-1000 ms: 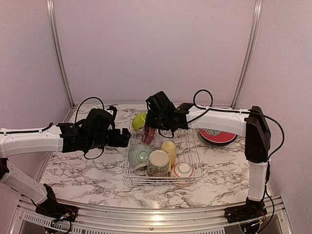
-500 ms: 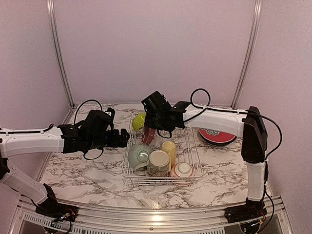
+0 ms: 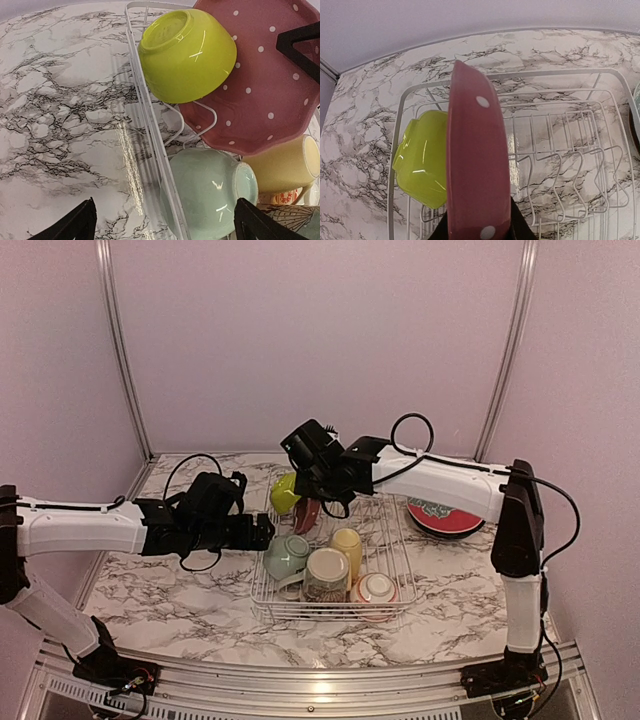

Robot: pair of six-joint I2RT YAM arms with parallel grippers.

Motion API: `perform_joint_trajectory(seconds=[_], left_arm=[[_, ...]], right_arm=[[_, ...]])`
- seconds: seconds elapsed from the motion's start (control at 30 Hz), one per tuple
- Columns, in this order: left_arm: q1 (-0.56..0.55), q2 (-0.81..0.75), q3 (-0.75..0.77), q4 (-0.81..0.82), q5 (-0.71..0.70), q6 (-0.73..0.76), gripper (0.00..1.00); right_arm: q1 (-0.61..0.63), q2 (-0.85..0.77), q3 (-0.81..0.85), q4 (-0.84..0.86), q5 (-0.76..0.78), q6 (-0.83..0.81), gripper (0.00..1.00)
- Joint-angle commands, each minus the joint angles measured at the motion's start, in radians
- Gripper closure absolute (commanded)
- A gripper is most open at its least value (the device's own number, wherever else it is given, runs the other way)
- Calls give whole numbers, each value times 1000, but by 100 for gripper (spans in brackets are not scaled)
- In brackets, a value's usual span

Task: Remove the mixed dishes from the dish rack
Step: Grab the plate from the dish rack.

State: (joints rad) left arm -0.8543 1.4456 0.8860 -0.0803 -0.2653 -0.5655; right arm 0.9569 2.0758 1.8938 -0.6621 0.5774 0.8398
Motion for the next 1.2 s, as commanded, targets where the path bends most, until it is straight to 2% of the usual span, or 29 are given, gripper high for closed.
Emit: perform_joint_trajectory(seconds=[0.0, 0.6, 1.0, 1.17], left_arm=[[6, 18, 10, 28, 26, -10, 2], [6, -10, 73, -7, -20, 40, 1], [7, -9, 79, 10, -5, 31, 1], [6, 1, 80, 17, 11, 24, 1]], right_arm=[[11, -32, 91, -66, 141, -33, 100], [21, -64, 128, -137, 225, -29, 100], [21, -165, 36, -55, 234, 4, 100], [21, -145, 38, -29, 194, -10, 100]])
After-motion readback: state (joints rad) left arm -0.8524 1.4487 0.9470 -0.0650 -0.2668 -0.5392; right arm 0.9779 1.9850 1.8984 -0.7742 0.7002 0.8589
